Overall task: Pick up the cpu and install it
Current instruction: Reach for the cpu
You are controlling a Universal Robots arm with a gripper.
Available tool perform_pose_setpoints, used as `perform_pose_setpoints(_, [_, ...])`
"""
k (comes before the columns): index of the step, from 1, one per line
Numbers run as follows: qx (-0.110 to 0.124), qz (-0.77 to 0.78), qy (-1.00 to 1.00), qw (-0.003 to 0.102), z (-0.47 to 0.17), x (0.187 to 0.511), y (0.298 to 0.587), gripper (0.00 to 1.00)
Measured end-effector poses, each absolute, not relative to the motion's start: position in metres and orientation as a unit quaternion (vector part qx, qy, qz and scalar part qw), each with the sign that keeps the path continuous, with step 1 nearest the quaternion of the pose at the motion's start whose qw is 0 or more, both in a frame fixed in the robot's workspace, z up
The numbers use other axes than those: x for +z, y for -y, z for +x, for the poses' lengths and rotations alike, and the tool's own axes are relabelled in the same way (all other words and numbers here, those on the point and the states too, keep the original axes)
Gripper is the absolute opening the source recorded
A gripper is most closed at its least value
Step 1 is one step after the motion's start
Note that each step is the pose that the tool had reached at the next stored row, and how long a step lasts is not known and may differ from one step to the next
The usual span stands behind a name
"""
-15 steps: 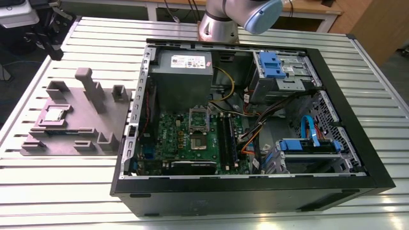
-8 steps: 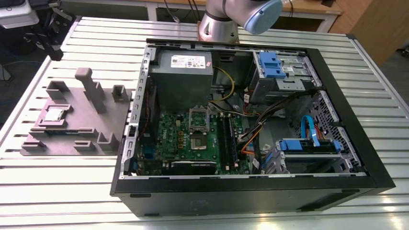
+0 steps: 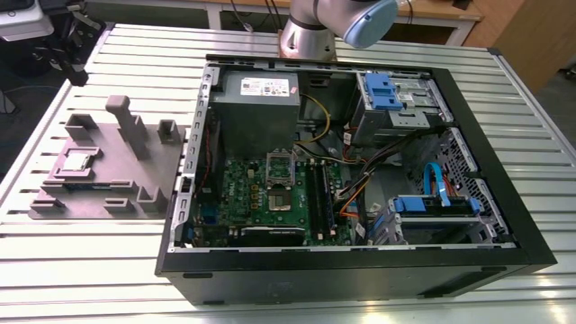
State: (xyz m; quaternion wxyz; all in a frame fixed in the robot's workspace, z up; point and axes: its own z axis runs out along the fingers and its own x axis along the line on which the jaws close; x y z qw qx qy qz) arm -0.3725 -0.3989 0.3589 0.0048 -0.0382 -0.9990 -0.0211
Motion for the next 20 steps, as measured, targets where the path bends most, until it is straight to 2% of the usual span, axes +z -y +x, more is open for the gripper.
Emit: perform_pose_setpoints(20, [-0.021, -0.038, 0.999, 0.005, -0.396, 0.357, 0.399, 0.10])
